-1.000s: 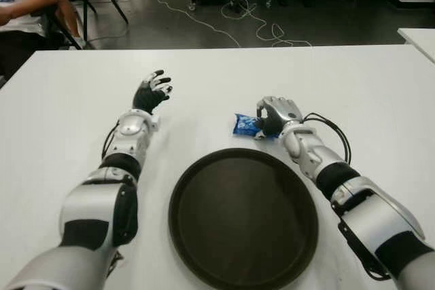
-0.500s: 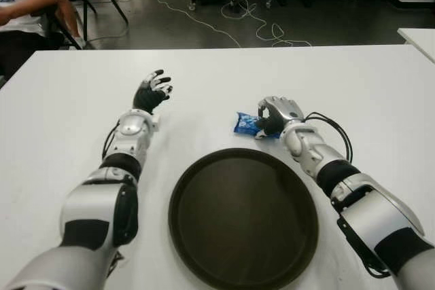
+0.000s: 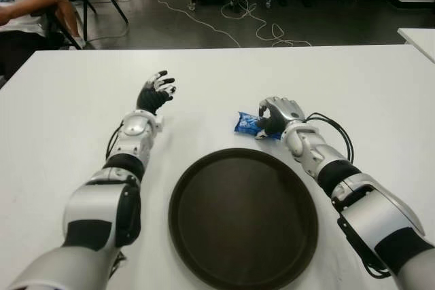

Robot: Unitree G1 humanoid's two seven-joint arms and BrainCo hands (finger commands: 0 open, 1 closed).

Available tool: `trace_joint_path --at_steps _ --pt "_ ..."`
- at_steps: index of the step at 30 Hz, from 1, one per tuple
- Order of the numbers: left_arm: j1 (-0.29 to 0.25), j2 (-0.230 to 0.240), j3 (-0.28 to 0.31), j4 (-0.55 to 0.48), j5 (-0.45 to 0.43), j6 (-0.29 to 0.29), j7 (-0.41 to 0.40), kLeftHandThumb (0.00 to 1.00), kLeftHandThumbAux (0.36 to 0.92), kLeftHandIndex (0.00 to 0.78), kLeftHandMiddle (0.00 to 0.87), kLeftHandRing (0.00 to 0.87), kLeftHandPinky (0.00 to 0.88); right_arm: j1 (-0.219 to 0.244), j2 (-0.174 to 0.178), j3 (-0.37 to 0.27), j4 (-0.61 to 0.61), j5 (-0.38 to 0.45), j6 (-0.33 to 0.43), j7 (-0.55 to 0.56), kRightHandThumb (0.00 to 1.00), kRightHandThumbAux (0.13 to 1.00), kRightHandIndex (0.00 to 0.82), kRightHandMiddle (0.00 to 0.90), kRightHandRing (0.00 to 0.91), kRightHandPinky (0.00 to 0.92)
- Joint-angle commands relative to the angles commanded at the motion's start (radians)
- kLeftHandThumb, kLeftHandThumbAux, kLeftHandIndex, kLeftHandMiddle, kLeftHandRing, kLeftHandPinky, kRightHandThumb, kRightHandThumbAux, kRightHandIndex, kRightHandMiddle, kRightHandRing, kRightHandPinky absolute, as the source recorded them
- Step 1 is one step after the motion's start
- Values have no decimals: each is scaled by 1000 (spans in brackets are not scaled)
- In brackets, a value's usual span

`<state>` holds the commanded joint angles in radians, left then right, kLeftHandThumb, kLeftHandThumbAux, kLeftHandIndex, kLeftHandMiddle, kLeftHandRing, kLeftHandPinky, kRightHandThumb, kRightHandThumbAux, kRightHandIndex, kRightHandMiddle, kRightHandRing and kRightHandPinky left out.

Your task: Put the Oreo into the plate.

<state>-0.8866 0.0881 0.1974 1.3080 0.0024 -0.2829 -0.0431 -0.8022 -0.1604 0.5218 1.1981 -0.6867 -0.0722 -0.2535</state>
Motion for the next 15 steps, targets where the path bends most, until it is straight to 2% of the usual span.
trace_joint_path --at_steps 15 --pt "0 -2 2 0 -2 1 -1 169 762 137 208 200 204 2 -2 -8 9 -1 -15 1 0 844 467 522 556 538"
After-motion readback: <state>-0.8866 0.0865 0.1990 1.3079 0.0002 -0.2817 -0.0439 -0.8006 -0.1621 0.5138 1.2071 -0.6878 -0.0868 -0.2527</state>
